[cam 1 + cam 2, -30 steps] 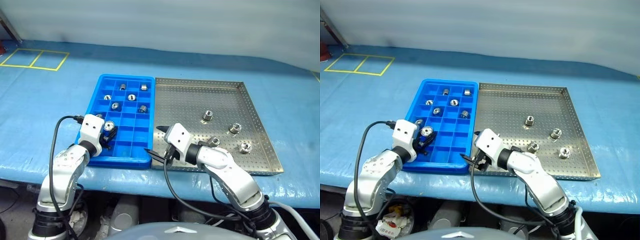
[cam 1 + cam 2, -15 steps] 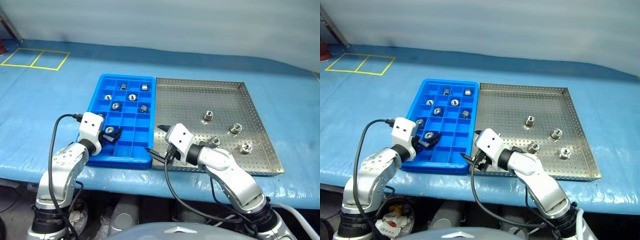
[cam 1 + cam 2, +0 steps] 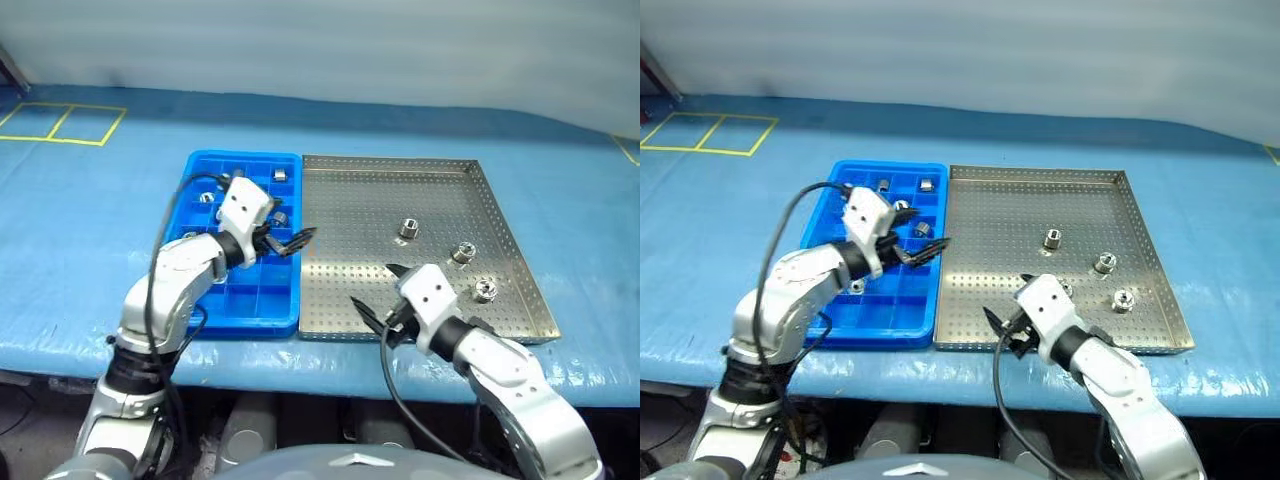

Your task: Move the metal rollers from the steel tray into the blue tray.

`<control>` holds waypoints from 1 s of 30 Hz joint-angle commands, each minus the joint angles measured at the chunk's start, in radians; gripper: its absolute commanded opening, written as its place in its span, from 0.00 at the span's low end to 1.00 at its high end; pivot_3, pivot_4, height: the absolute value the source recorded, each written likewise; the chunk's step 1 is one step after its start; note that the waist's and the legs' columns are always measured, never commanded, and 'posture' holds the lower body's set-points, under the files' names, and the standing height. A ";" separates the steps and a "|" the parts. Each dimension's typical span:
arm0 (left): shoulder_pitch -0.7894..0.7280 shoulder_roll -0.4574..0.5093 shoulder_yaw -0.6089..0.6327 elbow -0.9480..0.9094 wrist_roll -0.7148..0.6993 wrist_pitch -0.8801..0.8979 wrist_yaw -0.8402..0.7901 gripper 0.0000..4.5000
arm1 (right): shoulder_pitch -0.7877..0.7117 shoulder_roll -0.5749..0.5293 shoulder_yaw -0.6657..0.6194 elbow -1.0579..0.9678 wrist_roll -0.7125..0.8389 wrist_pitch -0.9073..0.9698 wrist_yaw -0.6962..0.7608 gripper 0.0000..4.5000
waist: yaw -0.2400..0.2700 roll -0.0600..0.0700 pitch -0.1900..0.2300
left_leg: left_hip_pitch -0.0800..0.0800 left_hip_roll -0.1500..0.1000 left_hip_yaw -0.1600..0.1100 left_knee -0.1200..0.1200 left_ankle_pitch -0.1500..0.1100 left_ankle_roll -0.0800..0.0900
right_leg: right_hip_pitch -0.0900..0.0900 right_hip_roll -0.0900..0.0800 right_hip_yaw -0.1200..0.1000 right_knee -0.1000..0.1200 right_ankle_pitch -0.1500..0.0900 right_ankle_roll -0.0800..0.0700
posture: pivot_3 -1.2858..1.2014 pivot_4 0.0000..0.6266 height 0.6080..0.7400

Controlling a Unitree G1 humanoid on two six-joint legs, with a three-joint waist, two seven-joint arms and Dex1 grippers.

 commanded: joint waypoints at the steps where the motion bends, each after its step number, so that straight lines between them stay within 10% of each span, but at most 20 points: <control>1: -0.070 -0.044 -0.086 0.061 0.034 -0.061 -0.026 1.00 | 0.068 0.013 -0.050 -0.088 -0.004 0.008 -0.037 1.00 | -0.009 0.000 0.000 | 0.000 0.000 0.000 0.000 0.000 0.000 | 0.000 0.000 0.000 0.000 0.000 0.000 | 0.51 0.24 1.00; 30: -0.301 -0.466 -0.347 0.885 0.312 -0.447 -0.100 1.00 | 0.244 0.169 -0.082 -0.112 -0.092 -0.029 -0.211 1.00 | -0.082 0.001 -0.001 | 0.000 0.000 0.001 0.000 0.000 0.000 | -0.001 0.001 0.002 0.000 0.000 0.000 | 0.45 0.24 1.00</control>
